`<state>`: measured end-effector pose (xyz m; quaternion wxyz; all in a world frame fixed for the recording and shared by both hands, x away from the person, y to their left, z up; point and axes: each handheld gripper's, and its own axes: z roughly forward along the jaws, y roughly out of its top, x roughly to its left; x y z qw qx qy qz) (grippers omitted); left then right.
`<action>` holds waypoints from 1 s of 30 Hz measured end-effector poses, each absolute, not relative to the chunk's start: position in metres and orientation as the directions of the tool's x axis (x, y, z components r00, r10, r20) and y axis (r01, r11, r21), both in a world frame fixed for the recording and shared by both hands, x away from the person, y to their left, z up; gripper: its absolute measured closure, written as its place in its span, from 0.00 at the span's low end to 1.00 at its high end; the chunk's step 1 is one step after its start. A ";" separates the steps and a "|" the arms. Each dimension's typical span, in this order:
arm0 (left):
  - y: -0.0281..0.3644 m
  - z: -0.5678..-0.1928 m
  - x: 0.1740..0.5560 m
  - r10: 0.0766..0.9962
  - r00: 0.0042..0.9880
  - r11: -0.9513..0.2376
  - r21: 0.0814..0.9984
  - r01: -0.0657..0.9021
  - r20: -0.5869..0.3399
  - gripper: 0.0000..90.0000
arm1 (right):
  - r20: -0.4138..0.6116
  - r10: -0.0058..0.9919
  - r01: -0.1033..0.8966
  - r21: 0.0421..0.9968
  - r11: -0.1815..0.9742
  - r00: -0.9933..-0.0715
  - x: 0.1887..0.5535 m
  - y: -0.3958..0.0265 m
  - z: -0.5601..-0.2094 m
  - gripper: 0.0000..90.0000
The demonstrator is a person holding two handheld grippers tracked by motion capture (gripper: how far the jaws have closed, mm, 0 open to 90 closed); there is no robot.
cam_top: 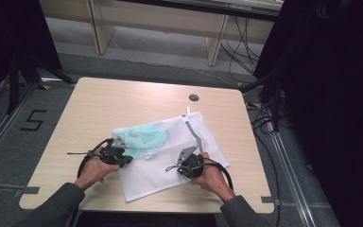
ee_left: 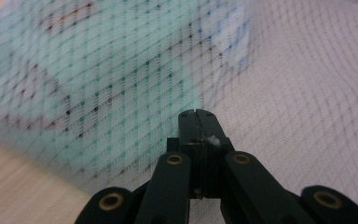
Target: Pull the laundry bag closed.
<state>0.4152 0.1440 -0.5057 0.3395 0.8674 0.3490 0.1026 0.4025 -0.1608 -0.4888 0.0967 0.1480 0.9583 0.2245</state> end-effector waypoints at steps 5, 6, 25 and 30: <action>0.155 -0.505 0.427 0.703 0.709 -0.512 0.650 0.562 -0.059 1.00 | -0.100 0.299 0.220 0.469 0.855 -0.949 0.396 -0.151 -0.489 1.00; 0.156 -0.505 0.430 0.703 0.710 -0.517 0.649 0.558 -0.050 1.00 | -0.089 0.296 0.221 0.473 0.853 -0.951 0.394 -0.149 -0.490 1.00; 0.176 -0.505 0.447 0.755 0.656 -0.493 0.644 0.586 -0.019 1.00 | -0.056 0.226 0.169 0.499 0.850 -0.972 0.381 -0.109 -0.492 1.00; 0.176 -0.505 0.446 0.751 0.660 -0.502 0.637 0.585 -0.014 1.00 | -0.049 0.227 0.173 0.501 0.848 -0.973 0.381 -0.110 -0.492 1.00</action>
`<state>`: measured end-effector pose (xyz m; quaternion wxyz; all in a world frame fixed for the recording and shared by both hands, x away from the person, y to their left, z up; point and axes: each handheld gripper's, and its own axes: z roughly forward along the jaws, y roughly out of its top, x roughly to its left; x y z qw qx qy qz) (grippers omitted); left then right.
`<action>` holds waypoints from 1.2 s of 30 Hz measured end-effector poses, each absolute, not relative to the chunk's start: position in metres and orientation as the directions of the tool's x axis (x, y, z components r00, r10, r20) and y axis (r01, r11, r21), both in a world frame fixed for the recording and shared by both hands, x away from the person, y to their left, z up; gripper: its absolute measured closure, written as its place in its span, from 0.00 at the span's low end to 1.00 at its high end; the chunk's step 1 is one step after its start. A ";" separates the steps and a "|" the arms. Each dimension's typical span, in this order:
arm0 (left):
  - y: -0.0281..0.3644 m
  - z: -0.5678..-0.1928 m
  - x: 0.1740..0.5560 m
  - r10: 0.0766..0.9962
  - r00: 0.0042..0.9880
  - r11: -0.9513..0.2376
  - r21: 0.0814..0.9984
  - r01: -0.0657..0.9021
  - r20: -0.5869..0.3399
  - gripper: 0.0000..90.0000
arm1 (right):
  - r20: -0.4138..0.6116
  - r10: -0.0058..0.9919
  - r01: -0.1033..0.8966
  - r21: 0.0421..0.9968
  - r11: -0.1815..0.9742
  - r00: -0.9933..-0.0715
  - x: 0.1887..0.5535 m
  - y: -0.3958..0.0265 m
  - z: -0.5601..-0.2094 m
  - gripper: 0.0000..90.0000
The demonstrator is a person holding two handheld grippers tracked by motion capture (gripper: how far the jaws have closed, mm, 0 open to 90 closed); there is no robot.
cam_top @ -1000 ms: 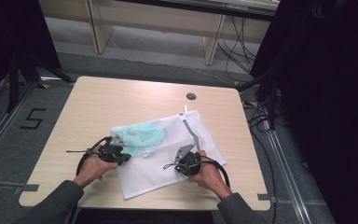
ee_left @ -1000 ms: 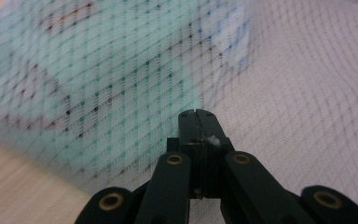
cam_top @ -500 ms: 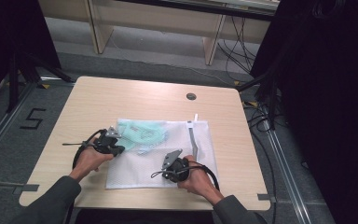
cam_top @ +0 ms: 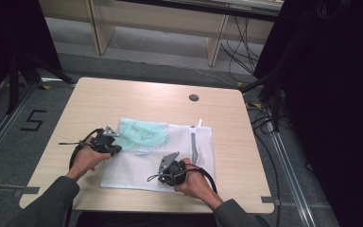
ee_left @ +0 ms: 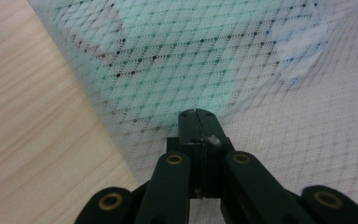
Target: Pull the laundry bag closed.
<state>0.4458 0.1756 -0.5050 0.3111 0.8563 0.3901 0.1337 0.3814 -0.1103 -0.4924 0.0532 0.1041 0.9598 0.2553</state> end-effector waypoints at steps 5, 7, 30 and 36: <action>0.176 -0.505 0.443 0.751 0.660 -0.511 0.635 0.579 0.003 1.00 | -0.055 0.221 0.164 0.504 0.848 -0.974 0.382 -0.111 -0.492 1.00; 0.178 -0.505 0.440 0.757 0.654 -0.502 0.636 0.586 -0.005 1.00 | -0.053 0.221 0.165 0.507 0.846 -0.974 0.382 -0.111 -0.493 1.00; 0.170 -0.492 0.415 0.726 0.687 -0.520 0.665 0.536 0.014 0.92 | -0.068 0.335 0.240 0.568 0.787 -0.940 0.378 -0.192 -0.458 0.92; 0.136 -0.485 0.398 0.654 0.755 -0.497 0.722 0.482 -0.053 0.74 | -0.041 0.382 0.296 0.560 0.774 -0.923 0.373 -0.215 -0.462 0.82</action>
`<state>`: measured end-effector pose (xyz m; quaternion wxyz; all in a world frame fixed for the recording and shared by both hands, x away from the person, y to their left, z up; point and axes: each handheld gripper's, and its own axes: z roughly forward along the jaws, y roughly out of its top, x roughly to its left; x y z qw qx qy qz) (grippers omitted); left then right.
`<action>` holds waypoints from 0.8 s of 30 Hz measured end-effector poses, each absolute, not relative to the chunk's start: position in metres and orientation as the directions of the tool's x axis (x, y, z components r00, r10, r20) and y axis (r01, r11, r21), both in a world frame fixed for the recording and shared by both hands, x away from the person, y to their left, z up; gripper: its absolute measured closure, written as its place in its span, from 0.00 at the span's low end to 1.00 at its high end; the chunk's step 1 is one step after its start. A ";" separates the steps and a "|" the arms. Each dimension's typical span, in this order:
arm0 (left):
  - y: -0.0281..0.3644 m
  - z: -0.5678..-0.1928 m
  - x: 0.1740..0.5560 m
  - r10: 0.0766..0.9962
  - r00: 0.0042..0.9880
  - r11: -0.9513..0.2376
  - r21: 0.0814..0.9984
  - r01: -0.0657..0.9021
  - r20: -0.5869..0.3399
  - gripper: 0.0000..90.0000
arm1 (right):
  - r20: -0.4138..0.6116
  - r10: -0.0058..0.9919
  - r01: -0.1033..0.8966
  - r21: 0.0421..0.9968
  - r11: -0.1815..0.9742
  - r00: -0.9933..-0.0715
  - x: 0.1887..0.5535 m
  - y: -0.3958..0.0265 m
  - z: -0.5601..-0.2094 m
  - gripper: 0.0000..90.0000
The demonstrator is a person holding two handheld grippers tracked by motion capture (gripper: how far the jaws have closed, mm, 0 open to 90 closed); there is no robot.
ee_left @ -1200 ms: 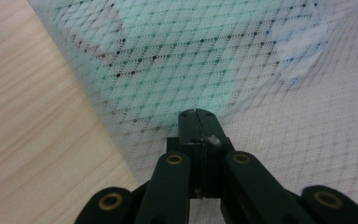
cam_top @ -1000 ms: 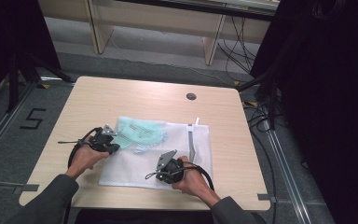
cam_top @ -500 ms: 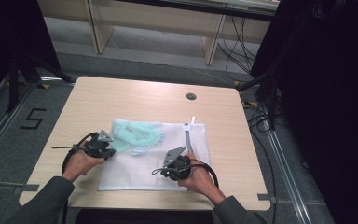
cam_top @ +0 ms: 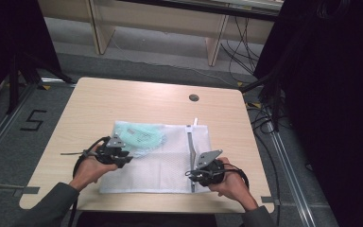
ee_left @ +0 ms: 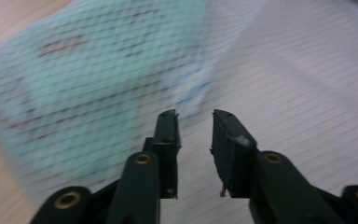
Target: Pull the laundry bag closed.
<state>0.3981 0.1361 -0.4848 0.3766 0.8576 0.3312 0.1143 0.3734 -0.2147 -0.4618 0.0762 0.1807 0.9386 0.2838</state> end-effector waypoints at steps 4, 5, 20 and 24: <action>0.115 -0.483 0.384 0.598 0.800 -0.533 0.719 0.446 -0.052 0.62 | -0.031 0.375 0.299 0.543 0.784 -0.927 0.376 -0.219 -0.466 0.74; 0.111 -0.483 0.381 0.590 0.805 -0.538 0.719 0.440 -0.051 0.59 | -0.011 0.375 0.311 0.537 0.785 -0.927 0.376 -0.219 -0.467 0.72; 0.097 -0.490 0.372 0.575 0.816 -0.568 0.686 0.454 -0.064 0.43 | 0.029 0.340 0.307 0.506 0.806 -0.940 0.379 -0.218 -0.478 0.63; 0.097 -0.489 0.372 0.573 0.818 -0.580 0.679 0.450 -0.053 0.41 | 0.041 0.327 0.304 0.490 0.817 -0.944 0.380 -0.217 -0.480 0.63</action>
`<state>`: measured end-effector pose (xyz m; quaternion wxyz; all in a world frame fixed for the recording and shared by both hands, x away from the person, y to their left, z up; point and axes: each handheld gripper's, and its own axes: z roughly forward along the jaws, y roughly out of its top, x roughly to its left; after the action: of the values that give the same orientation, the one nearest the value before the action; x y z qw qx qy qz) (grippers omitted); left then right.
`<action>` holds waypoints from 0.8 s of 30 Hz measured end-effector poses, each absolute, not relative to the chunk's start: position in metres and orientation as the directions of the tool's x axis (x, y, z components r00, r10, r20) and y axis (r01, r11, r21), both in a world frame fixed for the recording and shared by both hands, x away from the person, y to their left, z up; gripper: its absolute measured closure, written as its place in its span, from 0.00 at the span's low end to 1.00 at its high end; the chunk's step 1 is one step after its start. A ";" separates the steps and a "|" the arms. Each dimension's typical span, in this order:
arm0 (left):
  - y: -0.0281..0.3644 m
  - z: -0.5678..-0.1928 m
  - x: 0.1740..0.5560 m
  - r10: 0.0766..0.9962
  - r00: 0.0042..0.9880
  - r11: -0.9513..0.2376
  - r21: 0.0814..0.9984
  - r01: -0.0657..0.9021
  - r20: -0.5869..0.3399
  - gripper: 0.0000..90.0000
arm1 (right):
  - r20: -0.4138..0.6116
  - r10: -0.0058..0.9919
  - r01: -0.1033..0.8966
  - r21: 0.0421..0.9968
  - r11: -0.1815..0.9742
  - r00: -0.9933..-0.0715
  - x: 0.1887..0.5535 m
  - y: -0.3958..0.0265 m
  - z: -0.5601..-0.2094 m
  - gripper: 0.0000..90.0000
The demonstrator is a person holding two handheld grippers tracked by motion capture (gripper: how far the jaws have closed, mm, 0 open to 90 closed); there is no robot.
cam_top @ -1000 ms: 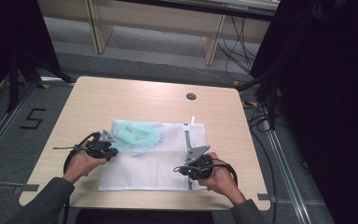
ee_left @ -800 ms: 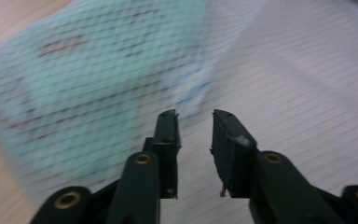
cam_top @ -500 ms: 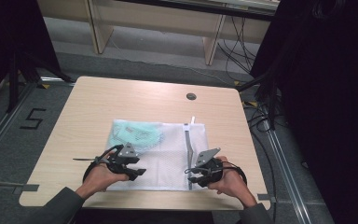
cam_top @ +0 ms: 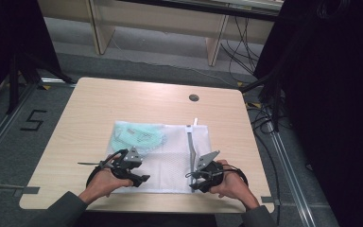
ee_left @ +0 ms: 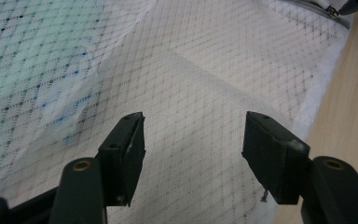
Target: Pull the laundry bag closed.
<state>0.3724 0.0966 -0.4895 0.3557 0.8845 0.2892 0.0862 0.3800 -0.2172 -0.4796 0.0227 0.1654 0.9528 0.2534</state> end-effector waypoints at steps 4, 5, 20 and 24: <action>0.096 -0.490 0.373 0.565 0.824 -0.588 0.678 0.441 -0.045 0.40 | 0.042 0.307 0.289 0.486 0.825 -0.951 0.379 -0.216 -0.481 0.66; 0.096 -0.491 0.373 0.567 0.823 -0.585 0.680 0.441 -0.046 0.40 | 0.039 0.304 0.283 0.486 0.827 -0.952 0.378 -0.216 -0.480 0.67; 0.095 -0.492 0.372 0.576 0.815 -0.579 0.674 0.459 -0.060 0.39 | 0.041 0.255 0.243 0.481 0.842 -0.966 0.373 -0.216 -0.473 0.92; 0.095 -0.491 0.372 0.574 0.817 -0.584 0.670 0.458 -0.058 0.39 | 0.041 0.247 0.237 0.474 0.848 -0.968 0.374 -0.217 -0.473 0.95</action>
<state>0.3722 0.0952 -0.4914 0.3507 0.8862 0.2912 0.0825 0.3741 -0.2173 -0.4729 0.0108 0.1258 0.9612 0.2451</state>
